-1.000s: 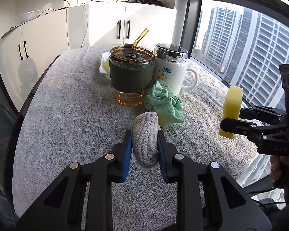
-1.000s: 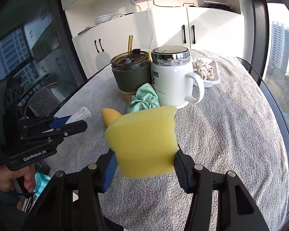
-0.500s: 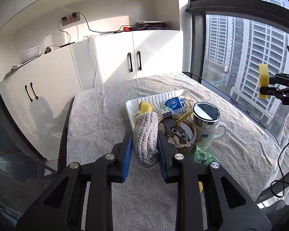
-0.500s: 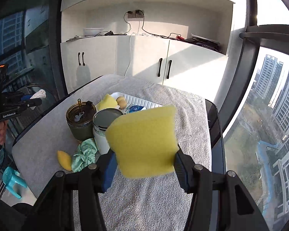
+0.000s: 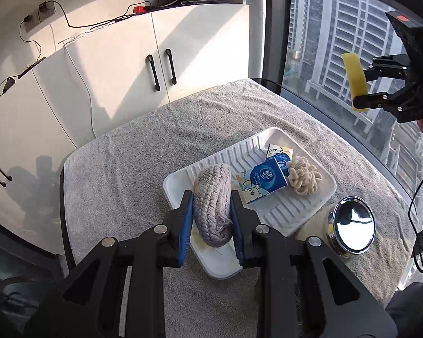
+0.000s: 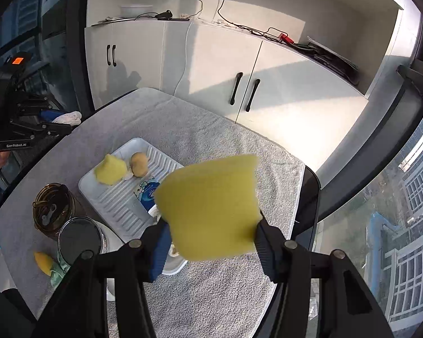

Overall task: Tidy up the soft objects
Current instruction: 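Carry the grey pouch and yellow sponge over the white tray with both tools, then lower and open both tools to release the pouch and sponge into the tray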

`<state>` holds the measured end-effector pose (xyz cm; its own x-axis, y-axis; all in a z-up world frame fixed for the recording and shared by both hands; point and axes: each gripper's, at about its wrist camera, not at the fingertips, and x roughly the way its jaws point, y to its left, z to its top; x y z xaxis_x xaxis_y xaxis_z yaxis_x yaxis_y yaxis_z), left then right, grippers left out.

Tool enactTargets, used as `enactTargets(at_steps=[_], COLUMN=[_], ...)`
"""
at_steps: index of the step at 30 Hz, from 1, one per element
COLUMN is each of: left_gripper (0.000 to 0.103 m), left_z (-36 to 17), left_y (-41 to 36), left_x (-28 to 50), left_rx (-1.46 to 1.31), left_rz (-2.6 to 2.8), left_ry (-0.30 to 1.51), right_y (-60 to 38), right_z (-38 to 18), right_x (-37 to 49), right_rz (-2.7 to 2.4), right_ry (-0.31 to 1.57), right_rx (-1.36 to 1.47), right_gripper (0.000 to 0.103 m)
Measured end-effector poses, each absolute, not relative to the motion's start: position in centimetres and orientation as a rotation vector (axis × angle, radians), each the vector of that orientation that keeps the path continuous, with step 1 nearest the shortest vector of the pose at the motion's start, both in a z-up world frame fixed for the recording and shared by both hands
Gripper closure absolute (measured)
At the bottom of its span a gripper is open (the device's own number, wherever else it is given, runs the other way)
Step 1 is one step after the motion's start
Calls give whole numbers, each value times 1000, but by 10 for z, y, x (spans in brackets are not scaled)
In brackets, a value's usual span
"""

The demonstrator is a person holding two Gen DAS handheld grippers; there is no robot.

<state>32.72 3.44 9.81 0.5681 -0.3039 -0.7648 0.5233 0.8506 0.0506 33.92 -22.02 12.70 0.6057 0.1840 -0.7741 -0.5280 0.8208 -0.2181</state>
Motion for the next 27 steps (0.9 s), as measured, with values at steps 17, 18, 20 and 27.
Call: enactTargets(at_steps=[17, 18, 20, 27], left_gripper=[80, 80, 80, 80], left_z=[17, 14, 9, -6], left_y=[-35, -34, -33, -35], left_x=[379, 381, 388, 392], left_rx=[452, 456, 456, 461], left_rz=[-755, -751, -738, -759], left_ry=[1072, 1080, 1093, 1124], right_y=[-171, -168, -165, -161], right_z=[7, 1, -6, -18], right_x=[432, 436, 442, 454], right_rz=[543, 542, 543, 542], right_ry=[1125, 1136, 1152, 1174], right_rx=[-545, -554, -552, -532], right_gripper=[47, 47, 47, 46])
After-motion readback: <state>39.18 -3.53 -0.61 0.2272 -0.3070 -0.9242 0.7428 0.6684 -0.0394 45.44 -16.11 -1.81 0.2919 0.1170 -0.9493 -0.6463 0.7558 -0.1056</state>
